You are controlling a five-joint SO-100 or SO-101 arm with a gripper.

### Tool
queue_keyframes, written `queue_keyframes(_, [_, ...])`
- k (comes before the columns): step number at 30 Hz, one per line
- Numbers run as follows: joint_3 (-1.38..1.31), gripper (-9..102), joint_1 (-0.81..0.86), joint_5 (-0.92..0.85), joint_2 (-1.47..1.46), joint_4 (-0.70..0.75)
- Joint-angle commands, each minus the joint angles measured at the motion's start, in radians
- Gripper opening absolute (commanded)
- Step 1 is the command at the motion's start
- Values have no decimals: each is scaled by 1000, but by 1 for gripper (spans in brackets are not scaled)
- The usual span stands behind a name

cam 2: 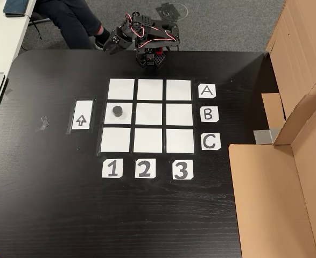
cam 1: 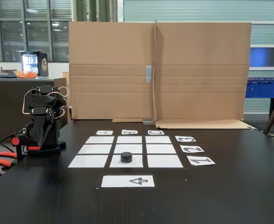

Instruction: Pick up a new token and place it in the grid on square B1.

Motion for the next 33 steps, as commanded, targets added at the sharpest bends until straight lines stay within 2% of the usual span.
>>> queue_keyframes(1, [6,11,-9,8,23,12])
queue_keyframes(33, [18,10,-32,6,57,20])
